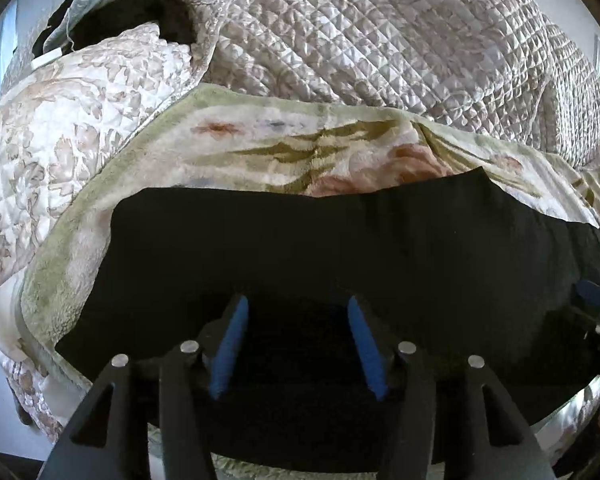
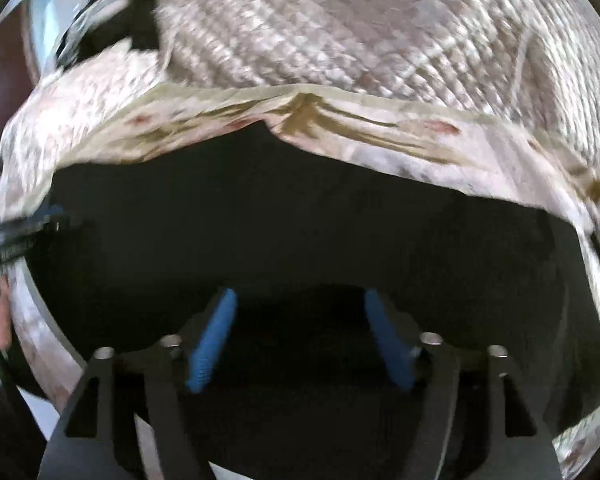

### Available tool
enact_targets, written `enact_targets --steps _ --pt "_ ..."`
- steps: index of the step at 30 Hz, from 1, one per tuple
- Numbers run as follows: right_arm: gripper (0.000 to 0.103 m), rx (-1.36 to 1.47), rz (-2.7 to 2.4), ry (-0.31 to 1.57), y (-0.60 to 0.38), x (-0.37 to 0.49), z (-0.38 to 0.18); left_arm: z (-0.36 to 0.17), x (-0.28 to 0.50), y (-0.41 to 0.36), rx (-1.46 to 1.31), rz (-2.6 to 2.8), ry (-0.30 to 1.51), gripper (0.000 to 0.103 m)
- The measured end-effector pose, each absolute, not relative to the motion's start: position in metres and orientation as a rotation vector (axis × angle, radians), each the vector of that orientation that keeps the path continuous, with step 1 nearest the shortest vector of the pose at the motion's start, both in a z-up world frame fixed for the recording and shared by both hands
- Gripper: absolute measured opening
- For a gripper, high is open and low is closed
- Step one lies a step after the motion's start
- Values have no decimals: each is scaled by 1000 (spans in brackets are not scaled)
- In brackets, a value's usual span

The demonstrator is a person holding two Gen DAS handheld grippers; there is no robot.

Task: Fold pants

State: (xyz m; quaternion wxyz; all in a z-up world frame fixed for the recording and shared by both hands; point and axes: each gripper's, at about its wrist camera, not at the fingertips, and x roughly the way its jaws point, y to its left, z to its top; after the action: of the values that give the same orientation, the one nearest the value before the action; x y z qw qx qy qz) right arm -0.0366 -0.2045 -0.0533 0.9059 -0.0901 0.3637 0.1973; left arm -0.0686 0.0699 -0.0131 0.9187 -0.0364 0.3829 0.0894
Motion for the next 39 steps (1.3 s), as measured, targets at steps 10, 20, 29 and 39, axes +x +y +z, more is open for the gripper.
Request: enact_targets --steps 10,20,29,39 --pt "77 -194 415 754 -207 -39 -51 -10 -72 71 -64 188 787 57" --pt "77 -93 414 695 -217 -53 -35 7 -83 93 -83 255 761 57" --pt "77 5 434 747 -223 -44 -39 11 -97 172 -259 407 741 66" --pt "77 -6 478 759 -212 -42 -42 -9 -92 175 -301 378 776 83"
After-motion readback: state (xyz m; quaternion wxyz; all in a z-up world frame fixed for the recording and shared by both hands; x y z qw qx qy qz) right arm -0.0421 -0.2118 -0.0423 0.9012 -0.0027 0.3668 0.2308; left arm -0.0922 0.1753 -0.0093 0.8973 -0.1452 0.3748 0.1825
